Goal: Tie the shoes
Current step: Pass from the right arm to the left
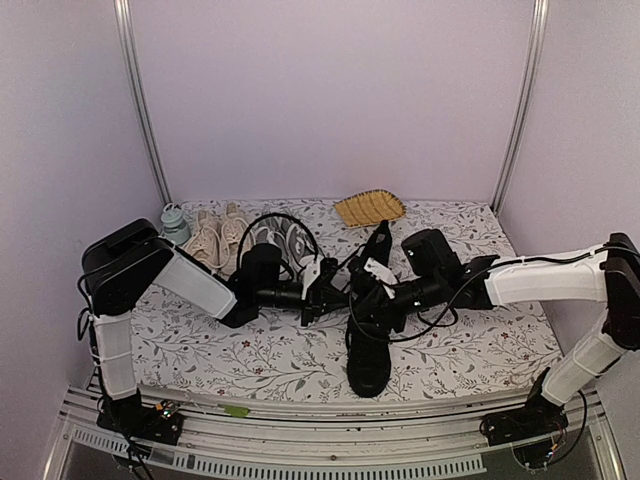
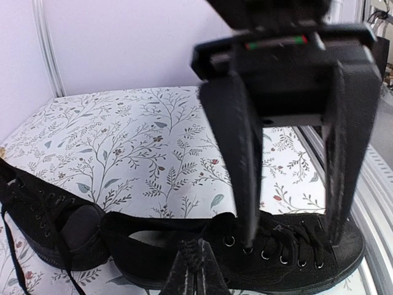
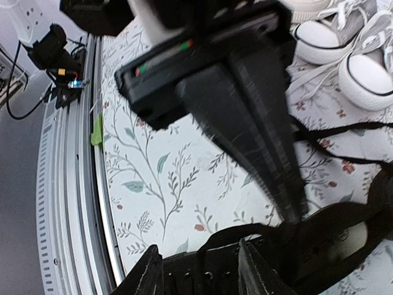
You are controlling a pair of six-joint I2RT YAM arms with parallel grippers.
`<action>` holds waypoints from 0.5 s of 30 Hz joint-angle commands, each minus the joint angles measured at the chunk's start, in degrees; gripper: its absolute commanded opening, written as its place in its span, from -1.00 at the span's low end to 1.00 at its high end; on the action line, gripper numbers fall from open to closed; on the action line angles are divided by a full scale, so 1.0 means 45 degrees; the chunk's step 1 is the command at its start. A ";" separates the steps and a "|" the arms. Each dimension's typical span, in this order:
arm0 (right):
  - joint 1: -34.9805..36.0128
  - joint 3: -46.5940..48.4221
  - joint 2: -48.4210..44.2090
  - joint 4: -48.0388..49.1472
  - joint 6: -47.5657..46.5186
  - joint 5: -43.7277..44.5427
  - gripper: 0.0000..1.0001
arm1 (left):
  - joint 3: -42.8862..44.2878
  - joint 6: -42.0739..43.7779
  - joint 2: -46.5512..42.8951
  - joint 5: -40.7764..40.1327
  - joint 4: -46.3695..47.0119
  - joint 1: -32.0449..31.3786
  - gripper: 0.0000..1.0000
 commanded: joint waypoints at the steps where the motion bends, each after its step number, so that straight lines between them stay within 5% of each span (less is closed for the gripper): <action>1: 0.0637 -0.0707 -0.0264 -0.0066 -0.0146 0.1472 -0.15 | -0.0093 0.0033 0.0011 -0.0078 0.0336 -0.0034 -1.00; 11: 0.1181 -0.0505 0.1039 -0.0037 -0.0158 0.2143 -0.14 | -0.0061 0.0164 0.0025 -0.0111 0.0138 -0.0045 -1.00; 13: 0.1177 -0.0468 0.1005 -0.0111 -0.0147 0.2372 -0.28 | -0.0082 0.0206 0.0001 -0.0154 0.0121 -0.0036 -1.00; 15: 0.1171 -0.0525 0.0777 -0.0139 -0.0109 0.2630 -0.68 | -0.0121 0.0272 -0.0024 -0.0156 0.0120 -0.0047 -1.00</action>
